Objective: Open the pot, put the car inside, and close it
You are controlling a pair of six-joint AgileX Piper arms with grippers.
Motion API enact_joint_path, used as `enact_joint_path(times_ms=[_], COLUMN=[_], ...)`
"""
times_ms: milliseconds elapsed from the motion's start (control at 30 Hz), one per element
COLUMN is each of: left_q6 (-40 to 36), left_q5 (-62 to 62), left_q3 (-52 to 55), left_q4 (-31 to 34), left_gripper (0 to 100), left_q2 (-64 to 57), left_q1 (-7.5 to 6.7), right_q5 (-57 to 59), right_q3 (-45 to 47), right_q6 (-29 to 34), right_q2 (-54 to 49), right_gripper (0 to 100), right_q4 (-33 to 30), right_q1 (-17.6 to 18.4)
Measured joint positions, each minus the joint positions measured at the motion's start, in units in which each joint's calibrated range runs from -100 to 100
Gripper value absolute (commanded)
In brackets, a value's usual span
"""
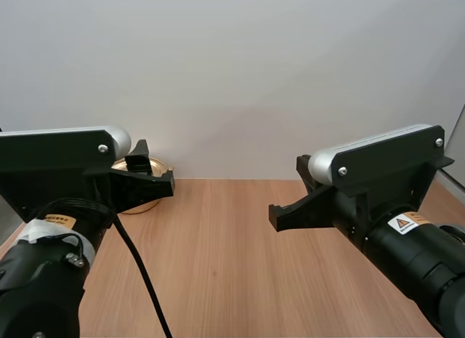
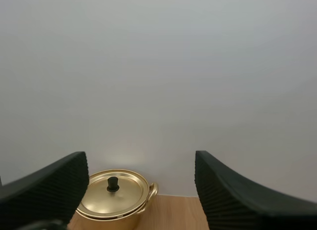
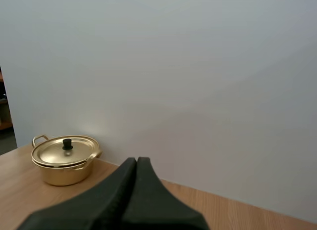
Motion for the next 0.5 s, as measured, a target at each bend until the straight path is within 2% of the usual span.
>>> enact_joint_path(times_ms=[33, 133, 367, 433, 500], left_q6=[0.23, 1.25, 1.10, 1.10, 1.10], left_q5=[-0.78, -4.79, -11.28, -11.28, -11.12], left_q3=[0.00, 0.13, 4.47, 6.40, 8.50], left_q4=[-0.03, 1.74, 10.61, 11.80, 11.92], left_gripper=[100, 100, 100, 100, 100], left_q2=[0.00, 0.00, 0.00, 0.00, 0.00], left_q1=[0.00, -1.23, -7.52, -8.68, -8.97], right_q5=[0.00, 0.69, -0.87, -3.95, -9.41], right_q3=[0.00, 0.05, 5.26, 8.73, 12.67], right_q6=[1.57, 5.92, 16.49, 19.32, 22.24], right_q2=[-0.41, -1.00, -1.00, -1.00, -1.00], right_gripper=[0, 0, 0, 0, 0], right_q4=[-1.79, -7.15, -18.86, -22.57, -25.72], right_q1=[0.00, 0.00, -1.48, -2.89, -4.05])
